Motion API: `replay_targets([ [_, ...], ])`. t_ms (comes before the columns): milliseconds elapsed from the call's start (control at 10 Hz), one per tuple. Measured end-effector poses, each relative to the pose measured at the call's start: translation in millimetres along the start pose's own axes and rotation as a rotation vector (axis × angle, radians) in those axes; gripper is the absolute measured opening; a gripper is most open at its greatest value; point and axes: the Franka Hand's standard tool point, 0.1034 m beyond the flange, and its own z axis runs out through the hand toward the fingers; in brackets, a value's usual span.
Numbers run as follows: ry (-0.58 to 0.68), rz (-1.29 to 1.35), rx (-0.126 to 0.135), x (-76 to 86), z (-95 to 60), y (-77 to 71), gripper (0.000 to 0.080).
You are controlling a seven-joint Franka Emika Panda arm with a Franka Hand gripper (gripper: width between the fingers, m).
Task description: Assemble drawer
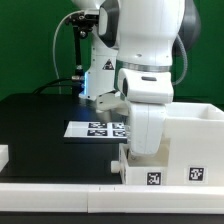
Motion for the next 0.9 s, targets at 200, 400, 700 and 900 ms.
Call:
replay_targets([
  [200,0.000,0.003,0.002,-1.2,0.7,-0.4,0.0041],
  [400,-0.002,0.004,0.005,-2.5,-0.2,-0.5,0.0120],
  [700,-0.016,0.002,0.021,-9.1,-20.8,5.7,0.0475],
  [900,0.030,-0.041,0.016,-30.0,-37.8,25.0,0.0618],
])
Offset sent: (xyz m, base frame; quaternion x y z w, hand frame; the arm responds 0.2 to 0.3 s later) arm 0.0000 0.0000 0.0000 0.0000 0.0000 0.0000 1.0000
